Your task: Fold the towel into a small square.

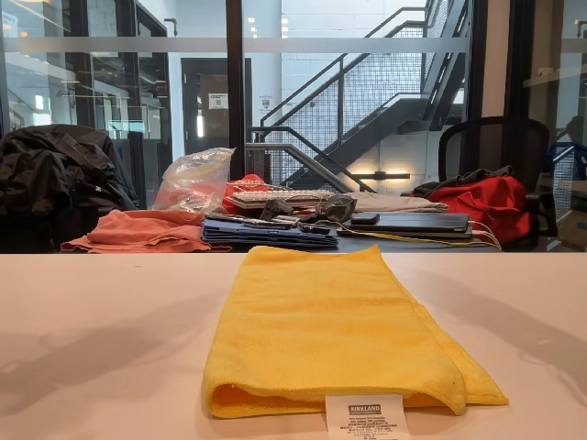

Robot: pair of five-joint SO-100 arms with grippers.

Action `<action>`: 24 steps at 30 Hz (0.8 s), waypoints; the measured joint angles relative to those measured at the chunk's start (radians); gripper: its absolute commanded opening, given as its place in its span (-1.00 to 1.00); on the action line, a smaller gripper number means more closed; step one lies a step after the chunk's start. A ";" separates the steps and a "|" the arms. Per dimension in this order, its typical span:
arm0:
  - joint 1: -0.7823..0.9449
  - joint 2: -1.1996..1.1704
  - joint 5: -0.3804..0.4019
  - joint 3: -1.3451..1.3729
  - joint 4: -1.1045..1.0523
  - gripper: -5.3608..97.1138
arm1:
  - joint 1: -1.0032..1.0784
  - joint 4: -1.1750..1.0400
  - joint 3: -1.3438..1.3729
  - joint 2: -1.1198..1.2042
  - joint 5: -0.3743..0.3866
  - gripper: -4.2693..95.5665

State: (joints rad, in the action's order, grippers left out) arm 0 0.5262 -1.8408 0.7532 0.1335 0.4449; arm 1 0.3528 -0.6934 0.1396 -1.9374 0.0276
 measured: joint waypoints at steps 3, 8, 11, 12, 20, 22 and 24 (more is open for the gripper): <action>-0.014 0.000 0.000 0.000 0.000 -0.45 | 0.005 0.000 0.000 0.000 -0.002 -0.43; -0.005 0.000 0.000 0.000 0.000 -0.45 | -0.008 0.000 0.000 0.000 0.002 -0.43; -0.018 0.000 0.009 0.000 0.002 -0.45 | -0.005 0.000 0.000 0.000 0.003 -0.43; -0.018 0.000 0.009 0.000 0.002 -0.45 | -0.002 0.000 0.000 0.000 0.009 -0.43; -0.017 0.000 0.014 0.000 0.002 -0.45 | 0.005 0.000 0.000 0.000 -0.002 -0.43; -0.048 0.000 0.023 0.000 0.002 -0.45 | -0.003 0.000 0.000 0.000 0.006 -0.43; -0.114 0.000 0.054 0.000 0.002 -0.45 | 0.005 0.000 0.000 0.000 0.000 -0.43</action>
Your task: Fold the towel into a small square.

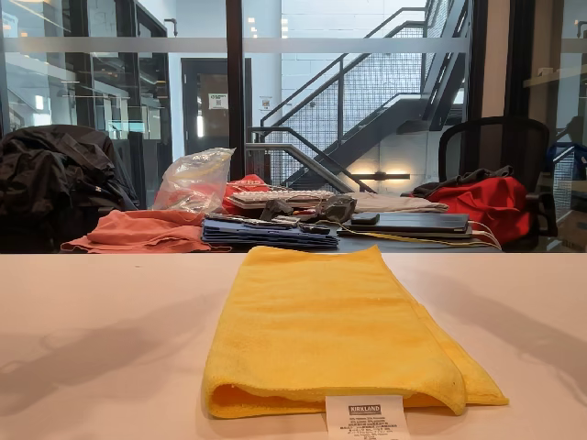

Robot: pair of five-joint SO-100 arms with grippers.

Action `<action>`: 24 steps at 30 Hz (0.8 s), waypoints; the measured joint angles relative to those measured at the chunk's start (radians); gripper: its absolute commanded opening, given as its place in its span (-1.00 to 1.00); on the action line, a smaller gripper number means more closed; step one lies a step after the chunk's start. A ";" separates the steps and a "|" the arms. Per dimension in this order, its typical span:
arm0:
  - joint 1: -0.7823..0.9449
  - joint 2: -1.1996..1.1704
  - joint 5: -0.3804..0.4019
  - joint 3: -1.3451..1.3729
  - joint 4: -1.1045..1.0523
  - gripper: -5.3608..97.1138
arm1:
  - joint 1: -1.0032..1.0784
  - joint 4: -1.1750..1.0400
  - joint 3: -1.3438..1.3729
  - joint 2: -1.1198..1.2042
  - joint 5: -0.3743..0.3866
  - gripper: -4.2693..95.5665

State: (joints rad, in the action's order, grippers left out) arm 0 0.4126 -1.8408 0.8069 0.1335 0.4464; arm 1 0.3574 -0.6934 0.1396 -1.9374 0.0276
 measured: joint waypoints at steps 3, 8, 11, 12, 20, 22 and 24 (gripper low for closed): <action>-0.089 0.000 0.051 0.000 0.000 -0.45 | 0.002 0.000 0.000 0.000 -0.002 -0.43; -0.127 0.000 0.054 0.000 0.000 -0.45 | -0.012 0.000 0.000 0.000 0.005 -0.43; -0.120 0.000 0.043 -0.002 0.000 -0.46 | -0.012 0.000 0.000 0.000 0.003 -0.44; -0.118 0.000 0.040 0.000 0.000 -0.46 | -0.005 0.000 0.000 0.000 0.009 -0.44; -0.120 0.000 0.038 0.006 0.000 -0.45 | -0.008 0.000 0.000 0.000 0.009 -0.45; -0.124 0.000 0.038 0.008 0.000 -0.45 | -0.021 0.000 0.000 0.000 0.012 -0.45; -0.118 0.000 0.038 0.008 0.000 -0.45 | -0.009 0.000 -0.005 -0.005 0.006 -0.45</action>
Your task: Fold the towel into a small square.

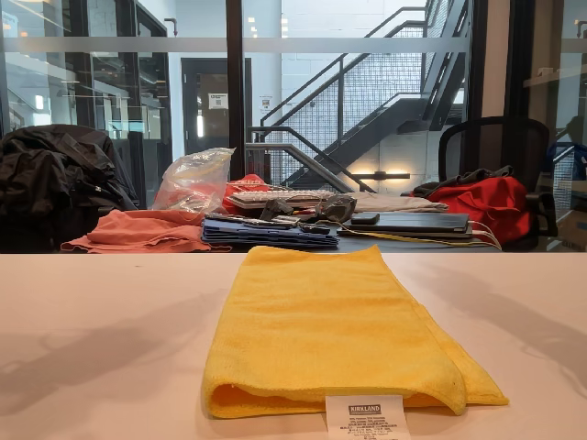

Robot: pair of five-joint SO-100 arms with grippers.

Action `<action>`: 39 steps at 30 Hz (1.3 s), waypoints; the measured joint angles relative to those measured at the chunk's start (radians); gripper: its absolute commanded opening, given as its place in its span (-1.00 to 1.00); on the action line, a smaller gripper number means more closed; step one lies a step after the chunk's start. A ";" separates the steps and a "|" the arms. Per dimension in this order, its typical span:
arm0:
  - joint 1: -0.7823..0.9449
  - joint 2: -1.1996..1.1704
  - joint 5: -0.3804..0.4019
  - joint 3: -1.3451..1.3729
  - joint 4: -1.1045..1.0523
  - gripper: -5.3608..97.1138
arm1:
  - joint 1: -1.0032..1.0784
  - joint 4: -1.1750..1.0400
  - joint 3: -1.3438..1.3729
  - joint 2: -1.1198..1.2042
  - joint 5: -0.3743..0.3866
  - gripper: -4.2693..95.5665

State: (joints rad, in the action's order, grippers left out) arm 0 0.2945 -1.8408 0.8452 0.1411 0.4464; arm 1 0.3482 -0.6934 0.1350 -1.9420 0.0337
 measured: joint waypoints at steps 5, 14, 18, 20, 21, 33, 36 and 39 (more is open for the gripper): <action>-0.011 -0.003 0.000 0.003 0.000 -0.45 | -0.012 0.000 -0.003 -0.002 0.009 -0.45; -0.011 0.008 0.008 0.006 -0.002 -0.45 | 0.003 -0.117 0.011 0.011 -0.003 -0.45; -0.018 0.005 0.005 0.000 -0.002 -0.46 | 0.003 -0.291 0.009 0.011 -0.003 -0.45; -0.009 0.002 0.006 0.000 -0.003 -0.46 | 0.003 -0.365 0.009 0.008 -0.003 -0.45; -0.005 0.003 0.000 0.003 -0.003 -0.46 | 0.003 -0.400 0.011 0.008 -0.003 -0.45; -0.015 0.282 0.005 0.337 0.051 -0.46 | -0.008 -0.489 0.202 0.431 -0.003 -0.45; -0.009 0.314 0.003 0.520 0.178 -0.46 | 0.000 -0.534 0.305 0.561 -0.003 -0.45; 0.003 0.316 0.002 0.683 0.353 -0.46 | 0.020 -0.627 0.407 0.657 0.000 -0.45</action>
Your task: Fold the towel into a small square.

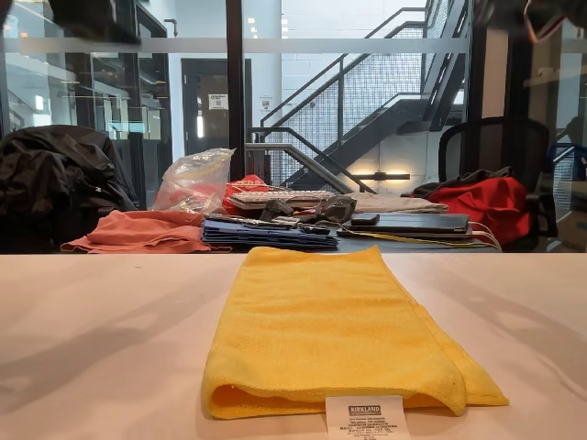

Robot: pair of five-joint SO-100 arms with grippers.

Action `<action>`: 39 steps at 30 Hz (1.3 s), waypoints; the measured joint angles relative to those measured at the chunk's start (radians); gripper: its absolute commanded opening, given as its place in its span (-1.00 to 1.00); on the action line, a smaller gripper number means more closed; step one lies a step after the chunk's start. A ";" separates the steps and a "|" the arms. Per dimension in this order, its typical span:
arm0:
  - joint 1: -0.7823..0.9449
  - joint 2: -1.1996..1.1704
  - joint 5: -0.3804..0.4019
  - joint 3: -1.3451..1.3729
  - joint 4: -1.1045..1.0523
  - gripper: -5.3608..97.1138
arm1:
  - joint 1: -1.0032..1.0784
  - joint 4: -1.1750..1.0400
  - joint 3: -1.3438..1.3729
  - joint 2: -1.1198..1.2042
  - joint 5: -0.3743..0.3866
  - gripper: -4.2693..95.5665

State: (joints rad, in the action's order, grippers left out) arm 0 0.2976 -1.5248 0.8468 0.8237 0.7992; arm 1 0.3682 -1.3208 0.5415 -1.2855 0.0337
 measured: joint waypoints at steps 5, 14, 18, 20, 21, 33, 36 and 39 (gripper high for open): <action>-0.023 0.003 0.008 0.215 0.298 -0.46 | 0.087 -0.242 0.103 0.026 0.006 -0.45; -0.063 0.003 0.002 0.324 0.827 -0.45 | 0.295 -0.400 0.121 -0.061 -0.002 -0.44; -0.066 0.002 0.005 0.376 1.039 -0.46 | 0.341 -0.399 0.121 -0.109 0.012 -0.45; -0.055 0.003 0.009 0.413 1.040 -0.46 | 0.328 -0.399 0.121 -0.132 0.005 -0.45; -0.058 0.000 0.009 0.433 1.039 -0.46 | 0.334 -0.399 0.121 -0.149 0.008 -0.44; -0.029 -0.153 -0.002 0.560 1.039 -0.46 | 0.264 -0.399 0.124 -0.244 0.005 -0.45; -0.037 -0.155 -0.002 0.565 1.039 -0.46 | 0.238 -0.399 0.124 -0.276 0.009 -0.45; -0.028 -0.155 0.000 0.569 1.039 -0.46 | 0.224 -0.400 0.147 -0.295 0.025 -0.45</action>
State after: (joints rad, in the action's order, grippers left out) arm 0 0.2700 -1.6797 0.8468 1.3929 1.8377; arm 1 0.5921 -1.7211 0.6888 -1.5800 0.0583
